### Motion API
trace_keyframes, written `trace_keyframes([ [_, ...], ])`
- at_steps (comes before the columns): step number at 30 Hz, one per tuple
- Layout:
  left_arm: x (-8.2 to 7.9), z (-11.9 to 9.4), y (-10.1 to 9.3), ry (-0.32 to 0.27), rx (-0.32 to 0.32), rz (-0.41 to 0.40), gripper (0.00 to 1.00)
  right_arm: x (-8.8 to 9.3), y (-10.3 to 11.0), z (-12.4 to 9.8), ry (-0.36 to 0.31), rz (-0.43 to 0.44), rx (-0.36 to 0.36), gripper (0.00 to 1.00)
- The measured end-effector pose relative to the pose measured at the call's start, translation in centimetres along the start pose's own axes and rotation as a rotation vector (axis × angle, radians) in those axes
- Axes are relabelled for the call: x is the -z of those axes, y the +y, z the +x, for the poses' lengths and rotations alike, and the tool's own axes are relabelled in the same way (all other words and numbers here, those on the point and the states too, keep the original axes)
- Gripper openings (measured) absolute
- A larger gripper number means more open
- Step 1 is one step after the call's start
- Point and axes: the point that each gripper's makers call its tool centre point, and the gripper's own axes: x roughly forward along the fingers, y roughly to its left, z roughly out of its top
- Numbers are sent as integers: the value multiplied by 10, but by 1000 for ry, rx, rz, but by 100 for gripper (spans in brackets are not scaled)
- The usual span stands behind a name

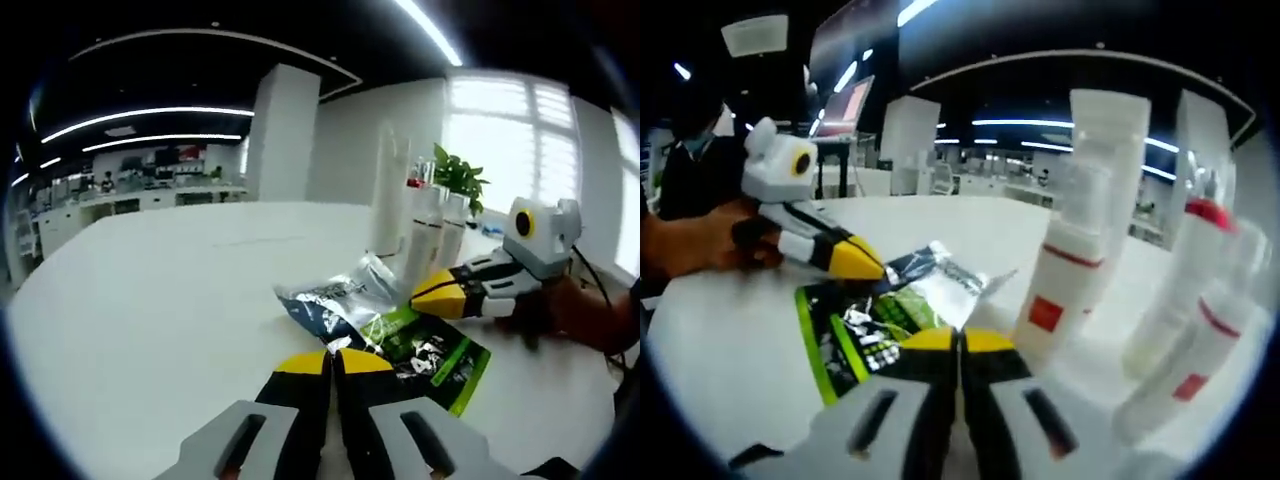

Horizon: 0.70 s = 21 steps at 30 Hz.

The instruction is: Arrange the skincare products in the storage area until every visible bottle or jar stands upright without overlapping.

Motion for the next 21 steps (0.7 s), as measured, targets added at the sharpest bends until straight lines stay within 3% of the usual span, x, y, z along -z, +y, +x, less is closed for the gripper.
trace_keyframes([
  [13,2,1,-1,13,-46,76,3,7,-9,4,48,-105,43,3],
  [21,4,-2,1,14,-72,143,8,6,-7,-1,59,-217,87,4],
])
